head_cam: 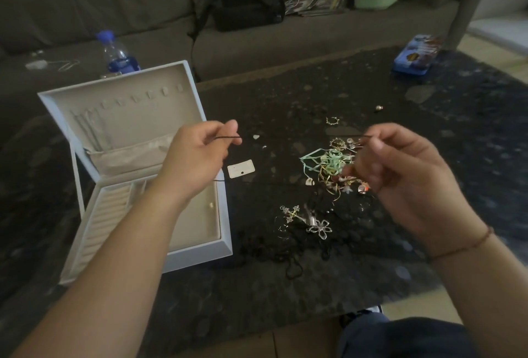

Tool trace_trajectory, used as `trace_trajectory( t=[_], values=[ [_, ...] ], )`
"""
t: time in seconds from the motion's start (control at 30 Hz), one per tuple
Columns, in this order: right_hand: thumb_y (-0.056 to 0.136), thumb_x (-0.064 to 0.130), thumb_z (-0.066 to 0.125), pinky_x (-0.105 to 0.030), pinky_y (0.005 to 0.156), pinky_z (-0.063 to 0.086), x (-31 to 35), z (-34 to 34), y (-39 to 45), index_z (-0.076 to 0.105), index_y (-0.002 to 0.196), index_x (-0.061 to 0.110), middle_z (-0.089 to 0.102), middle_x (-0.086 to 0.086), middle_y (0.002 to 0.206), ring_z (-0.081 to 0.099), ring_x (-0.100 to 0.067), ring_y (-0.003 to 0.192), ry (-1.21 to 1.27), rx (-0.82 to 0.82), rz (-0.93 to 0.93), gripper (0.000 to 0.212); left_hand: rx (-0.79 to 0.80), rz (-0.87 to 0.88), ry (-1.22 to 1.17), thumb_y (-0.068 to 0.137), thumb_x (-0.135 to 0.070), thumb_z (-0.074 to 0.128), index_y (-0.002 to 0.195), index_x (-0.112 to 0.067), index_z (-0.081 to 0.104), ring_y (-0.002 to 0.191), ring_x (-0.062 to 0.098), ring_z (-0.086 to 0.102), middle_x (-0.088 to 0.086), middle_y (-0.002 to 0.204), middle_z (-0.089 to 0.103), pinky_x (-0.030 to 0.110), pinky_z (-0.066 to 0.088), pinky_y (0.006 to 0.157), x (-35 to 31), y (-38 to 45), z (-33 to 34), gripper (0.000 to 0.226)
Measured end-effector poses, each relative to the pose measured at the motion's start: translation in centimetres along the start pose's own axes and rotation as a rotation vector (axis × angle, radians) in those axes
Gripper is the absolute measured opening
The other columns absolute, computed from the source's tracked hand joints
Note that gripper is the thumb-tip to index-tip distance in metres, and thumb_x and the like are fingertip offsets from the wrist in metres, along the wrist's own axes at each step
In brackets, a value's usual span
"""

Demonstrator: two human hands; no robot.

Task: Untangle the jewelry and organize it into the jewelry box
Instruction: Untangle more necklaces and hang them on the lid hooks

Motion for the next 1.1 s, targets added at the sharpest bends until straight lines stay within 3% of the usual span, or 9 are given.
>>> trace_trajectory(
  t=[0.17, 0.33, 0.43, 0.53, 0.67, 0.77, 0.83, 0.97, 1.1],
  values=[
    [0.073, 0.027, 0.075, -0.020, 0.048, 0.029, 0.7, -0.8, -0.1, 0.067, 0.082, 0.025, 0.035, 0.004, 0.058, 0.030, -0.011, 0.048, 0.130, -0.027, 0.052, 0.012, 0.245, -0.214, -0.312, 0.102, -0.042, 0.044, 0.092, -0.008, 0.067, 0.042, 0.011, 0.034, 0.001, 0.052, 0.041, 0.020, 0.029, 0.044, 0.9, -1.3, 2.1, 0.042],
    [0.093, 0.014, 0.064, -0.024, 0.047, 0.032, -0.5, -1.6, -0.1, 0.068, 0.078, 0.021, 0.048, 0.001, 0.056, 0.036, -0.012, 0.045, -0.660, -0.272, 0.175, 0.017, 0.365, 0.067, 0.157, 0.098, -0.030, 0.059, 0.089, -0.017, 0.073, 0.056, -0.005, 0.056, -0.020, 0.058, 0.062, 0.016, 0.042, 0.058, 1.1, -2.6, 5.4, 0.021],
    [0.095, 0.015, 0.061, -0.025, 0.044, 0.037, -1.2, -1.7, -0.5, 0.065, 0.080, 0.020, 0.050, -0.002, 0.051, 0.040, -0.014, 0.039, -0.777, -0.281, 0.258, 0.016, 0.342, 0.081, 0.354, 0.094, -0.029, 0.063, 0.085, -0.028, 0.071, 0.080, 0.004, 0.065, -0.014, 0.079, 0.070, 0.031, 0.054, 0.080, 2.1, -3.2, 6.8, 0.012],
    [0.095, 0.016, 0.059, -0.018, 0.040, 0.038, -0.8, -1.7, -0.4, 0.064, 0.084, 0.019, 0.054, -0.001, 0.050, 0.047, -0.011, 0.037, -0.821, -0.327, 0.198, 0.013, 0.292, 0.059, 0.539, 0.092, -0.025, 0.058, 0.091, -0.036, 0.066, 0.084, 0.009, 0.063, -0.017, 0.082, 0.065, 0.036, 0.056, 0.081, 2.2, -3.9, 7.2, 0.014],
    [0.095, 0.010, 0.058, -0.028, 0.049, 0.046, -0.9, -1.1, -0.5, 0.063, 0.083, 0.015, 0.048, 0.002, 0.052, 0.045, -0.016, 0.046, -0.591, -0.263, 0.228, 0.014, 0.393, 0.050, 0.680, 0.088, -0.031, 0.056, 0.123, -0.038, 0.057, 0.106, 0.016, 0.057, -0.013, 0.109, 0.057, 0.038, 0.052, 0.088, 1.9, -4.9, 7.5, 0.036],
    [0.090, 0.011, 0.059, -0.028, 0.046, 0.040, -1.1, 0.0, -0.8, 0.061, 0.082, 0.015, 0.039, 0.001, 0.057, 0.035, -0.016, 0.048, -0.200, -0.139, 0.291, 0.010, 0.545, 0.058, 0.706, 0.082, -0.041, 0.062, 0.148, -0.038, 0.027, 0.130, 0.018, 0.037, -0.010, 0.136, 0.040, 0.040, 0.044, 0.102, 1.9, -5.7, 8.2, 0.074],
    [0.085, 0.016, 0.059, -0.026, 0.046, 0.034, -1.0, 0.6, -0.7, 0.060, 0.082, 0.017, 0.036, 0.001, 0.058, 0.032, -0.014, 0.048, -0.037, -0.073, 0.296, 0.003, 0.418, 0.147, 0.677, 0.078, -0.047, 0.065, 0.150, -0.034, 0.016, 0.132, 0.019, 0.026, -0.007, 0.143, 0.028, 0.039, 0.036, 0.107, 1.1, -6.8, 9.1, 0.088],
    [0.087, 0.016, 0.054, -0.024, 0.045, 0.032, -1.2, 1.3, -0.7, 0.061, 0.084, 0.018, 0.034, 0.001, 0.059, 0.031, -0.012, 0.049, 0.150, -0.049, 0.258, 0.008, -0.109, 0.584, 0.301, 0.078, -0.029, 0.072, 0.112, -0.017, 0.047, 0.098, 0.021, 0.051, 0.002, 0.108, 0.051, 0.036, 0.047, 0.084, -0.3, -10.0, 12.0, 0.044],
    [0.089, 0.017, 0.055, -0.024, 0.054, 0.032, -1.6, 0.9, -0.6, 0.062, 0.085, 0.018, 0.037, 0.002, 0.059, 0.034, -0.013, 0.052, 0.144, -0.061, 0.242, 0.008, -0.081, 0.558, 0.282, 0.080, -0.040, 0.071, 0.095, -0.021, 0.059, 0.065, 0.012, 0.056, -0.011, 0.069, 0.054, 0.032, 0.048, 0.057, 0.7, -9.8, 13.8, 0.027]
  ],
)
Point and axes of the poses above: each hand's wrist, its own y-axis towards the middle knuckle, its own z-axis out of the palm, x = y × z, the point moved 2 cm from there along y, towards the middle knuckle
